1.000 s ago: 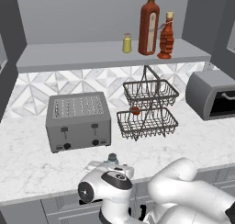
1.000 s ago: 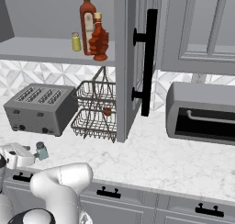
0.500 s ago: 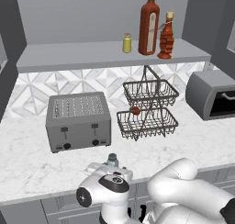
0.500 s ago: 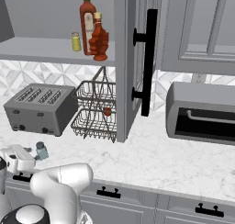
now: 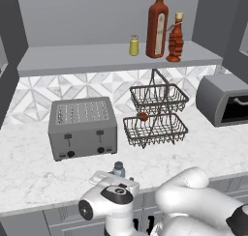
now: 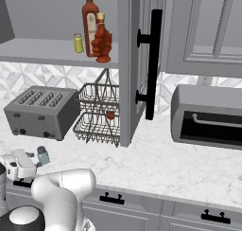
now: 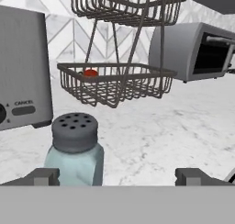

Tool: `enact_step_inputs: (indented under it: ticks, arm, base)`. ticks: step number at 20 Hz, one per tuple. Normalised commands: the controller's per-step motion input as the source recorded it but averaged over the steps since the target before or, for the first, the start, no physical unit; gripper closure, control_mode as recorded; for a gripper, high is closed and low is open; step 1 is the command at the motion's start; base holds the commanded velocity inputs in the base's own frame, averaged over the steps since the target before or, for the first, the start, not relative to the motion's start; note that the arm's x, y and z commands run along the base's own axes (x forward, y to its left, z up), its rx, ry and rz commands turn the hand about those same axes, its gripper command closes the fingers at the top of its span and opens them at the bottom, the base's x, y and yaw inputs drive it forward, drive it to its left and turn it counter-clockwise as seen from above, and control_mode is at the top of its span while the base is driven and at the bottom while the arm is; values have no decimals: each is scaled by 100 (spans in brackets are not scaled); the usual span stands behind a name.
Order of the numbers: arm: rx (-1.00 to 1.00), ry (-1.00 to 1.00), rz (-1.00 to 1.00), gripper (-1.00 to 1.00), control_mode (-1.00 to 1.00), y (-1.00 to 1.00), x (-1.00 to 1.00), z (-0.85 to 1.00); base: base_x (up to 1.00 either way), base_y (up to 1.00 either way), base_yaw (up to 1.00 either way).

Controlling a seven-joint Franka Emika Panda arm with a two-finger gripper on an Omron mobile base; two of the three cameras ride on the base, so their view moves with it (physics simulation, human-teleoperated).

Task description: Put the shaker and condiment bottle from the counter next to their counterparts in the cabinet.

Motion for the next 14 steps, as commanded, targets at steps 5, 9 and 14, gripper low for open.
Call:
enact_step_inputs:
  ticks: [5,9,14]
  arm:
    - [0,0,-3,-100,-100,7,16,0]
    - [0,0,0,-100,-100,14,27,-4]
    - [-1,0,0,-100,-100,13,25,-21]
  base:
    - [0,0,0]
    - [0,0,0]
    - [0,0,0]
